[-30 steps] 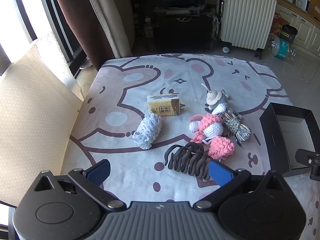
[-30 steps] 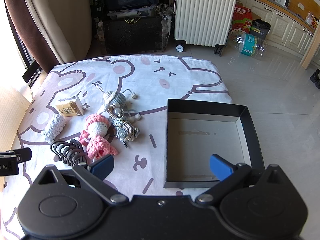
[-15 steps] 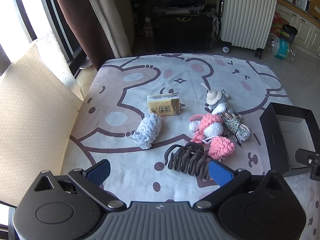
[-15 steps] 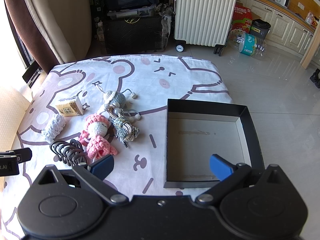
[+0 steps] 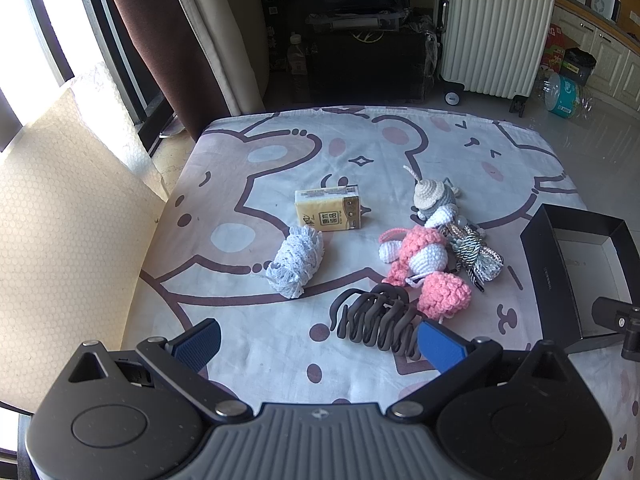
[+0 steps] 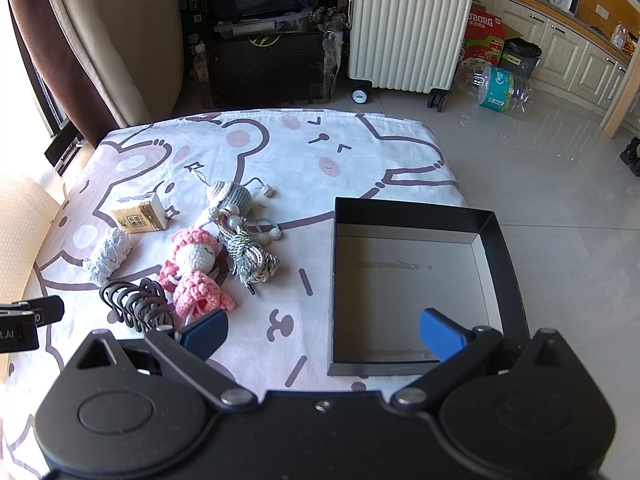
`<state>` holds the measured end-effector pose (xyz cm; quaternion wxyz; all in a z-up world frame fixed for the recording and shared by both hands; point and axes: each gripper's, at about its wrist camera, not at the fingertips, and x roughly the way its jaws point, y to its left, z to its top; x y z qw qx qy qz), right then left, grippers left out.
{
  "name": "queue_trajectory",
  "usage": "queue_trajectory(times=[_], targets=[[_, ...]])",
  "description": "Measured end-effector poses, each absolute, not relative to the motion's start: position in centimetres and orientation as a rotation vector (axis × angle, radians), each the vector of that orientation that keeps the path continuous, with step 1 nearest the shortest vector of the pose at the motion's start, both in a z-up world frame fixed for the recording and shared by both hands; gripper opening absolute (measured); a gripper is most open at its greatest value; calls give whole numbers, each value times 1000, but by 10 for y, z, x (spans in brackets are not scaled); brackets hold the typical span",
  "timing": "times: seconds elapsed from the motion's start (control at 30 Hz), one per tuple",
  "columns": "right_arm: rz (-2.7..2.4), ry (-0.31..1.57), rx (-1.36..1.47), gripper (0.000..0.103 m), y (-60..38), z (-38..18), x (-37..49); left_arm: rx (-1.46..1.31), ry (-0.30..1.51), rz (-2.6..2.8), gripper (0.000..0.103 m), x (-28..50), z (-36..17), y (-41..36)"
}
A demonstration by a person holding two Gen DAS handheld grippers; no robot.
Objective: Organize objects
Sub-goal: 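Move the left tool toward the black claw clip while the right tool approaches the pink bunny doll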
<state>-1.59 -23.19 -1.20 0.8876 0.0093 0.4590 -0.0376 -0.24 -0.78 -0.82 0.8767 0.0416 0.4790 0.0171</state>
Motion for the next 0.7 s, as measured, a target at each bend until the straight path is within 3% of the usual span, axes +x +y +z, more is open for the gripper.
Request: queue_trajectory(times=[0.7], targets=[[-23, 901, 91, 103, -217, -15, 9, 89, 942, -17, 103, 34, -21, -9]])
